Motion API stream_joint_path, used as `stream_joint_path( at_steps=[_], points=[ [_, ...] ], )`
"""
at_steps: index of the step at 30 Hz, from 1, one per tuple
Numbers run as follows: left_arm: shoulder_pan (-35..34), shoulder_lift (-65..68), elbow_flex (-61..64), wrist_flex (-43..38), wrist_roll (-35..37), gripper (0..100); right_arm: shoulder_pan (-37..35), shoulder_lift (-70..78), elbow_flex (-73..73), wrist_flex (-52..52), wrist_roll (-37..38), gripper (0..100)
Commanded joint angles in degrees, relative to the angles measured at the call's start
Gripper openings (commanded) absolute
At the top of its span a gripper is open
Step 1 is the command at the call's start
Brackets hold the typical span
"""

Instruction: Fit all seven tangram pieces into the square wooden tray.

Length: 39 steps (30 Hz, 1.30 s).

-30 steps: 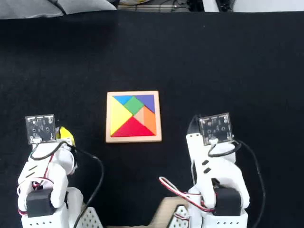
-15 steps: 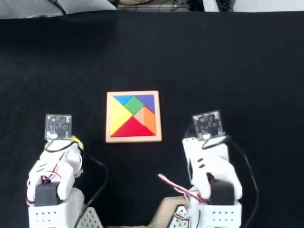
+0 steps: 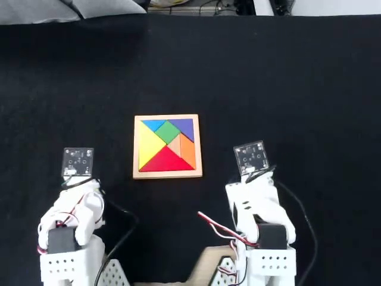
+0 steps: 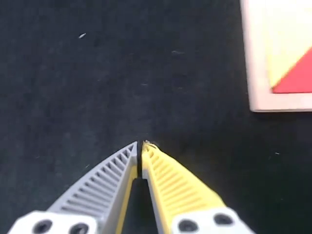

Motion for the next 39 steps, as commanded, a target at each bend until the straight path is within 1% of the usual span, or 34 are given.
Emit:
stream_joint_path(
  at_steps=[1, 3, 6, 10, 11, 17, 39],
  points=[
    [-5.1, -0.2, 1.2, 0.5, -0.2, 3, 0.4, -5.1, -0.1, 8.0, -0.5, 1.2],
    [-7.1, -0.2, 1.2, 0.5, -0.2, 3, 0.7, -5.0, -0.1, 8.0, -0.7, 1.2],
    [-7.5, -0.1, 1.2, 0.5, -0.2, 3, 1.4, -5.1, -0.1, 8.2, -1.9, 1.1],
    [-6.6, -0.1, 1.2, 0.5, -0.2, 3, 3.7, -5.1, -0.1, 8.3, -12.6, 1.1],
    [-6.2, -0.1, 1.2, 0.5, -0.2, 3, 4.4, -5.1, -0.1, 8.3, -13.3, 1.1],
    [-6.0, -0.1, 1.2, 0.5, -0.3, 3, 5.1, -5.1, -0.1, 8.3, -11.1, 1.1],
    [-6.4, -0.1, 1.2, 0.5, -0.3, 3, 4.9, -5.1, -0.1, 8.3, -11.1, 1.4]
  ],
)
